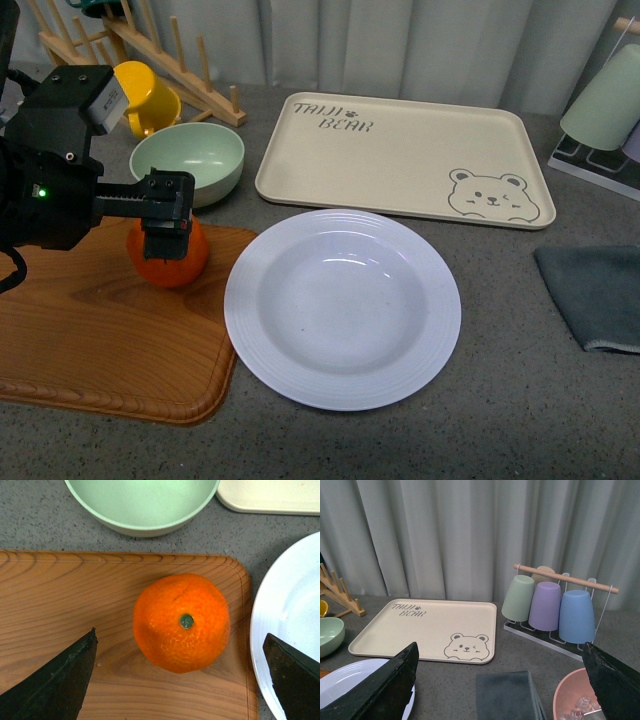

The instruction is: Place orange and plate with both arms

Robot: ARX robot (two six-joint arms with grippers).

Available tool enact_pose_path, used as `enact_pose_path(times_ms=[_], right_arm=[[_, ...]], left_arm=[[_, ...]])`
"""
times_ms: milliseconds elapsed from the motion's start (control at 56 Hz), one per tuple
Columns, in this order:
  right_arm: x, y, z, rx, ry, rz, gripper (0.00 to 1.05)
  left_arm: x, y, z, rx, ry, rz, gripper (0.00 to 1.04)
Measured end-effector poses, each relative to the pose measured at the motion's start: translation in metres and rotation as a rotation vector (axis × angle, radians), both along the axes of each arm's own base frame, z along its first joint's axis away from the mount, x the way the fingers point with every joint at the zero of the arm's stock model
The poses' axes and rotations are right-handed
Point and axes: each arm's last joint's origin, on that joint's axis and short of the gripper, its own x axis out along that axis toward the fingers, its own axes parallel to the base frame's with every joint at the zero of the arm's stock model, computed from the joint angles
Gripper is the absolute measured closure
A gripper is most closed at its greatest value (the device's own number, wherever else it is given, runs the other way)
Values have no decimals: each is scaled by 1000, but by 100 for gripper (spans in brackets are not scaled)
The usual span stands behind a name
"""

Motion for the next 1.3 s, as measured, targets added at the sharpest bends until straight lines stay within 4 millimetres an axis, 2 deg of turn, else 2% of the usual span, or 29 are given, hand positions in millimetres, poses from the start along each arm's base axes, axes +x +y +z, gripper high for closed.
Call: enact_pose_path(times_ms=[232,554,768,875,1036,1196,1304], right_arm=[[0,0,0,0,0,0,9],[0,0,0,0,0,0,9],[0,0,0,0,0,0,9],[0,0,0,0,0,0,9],[0,0,0,0,0,0,9],[0,0,0,0,0,0,9],[0,0,0,0,0,0,9]], left_arm=[[12,0,-5,-13,15,-1,6],[27,-1,-22,-5,52,24,7],[29,0,-24,-13,61,31,35],[29,0,-24,-21,64,29,39],[28,-2,-21,-26,64,31,40],[25,-15,-8,-47,42,12,40],[24,-48,8,-75,6,-36,40]])
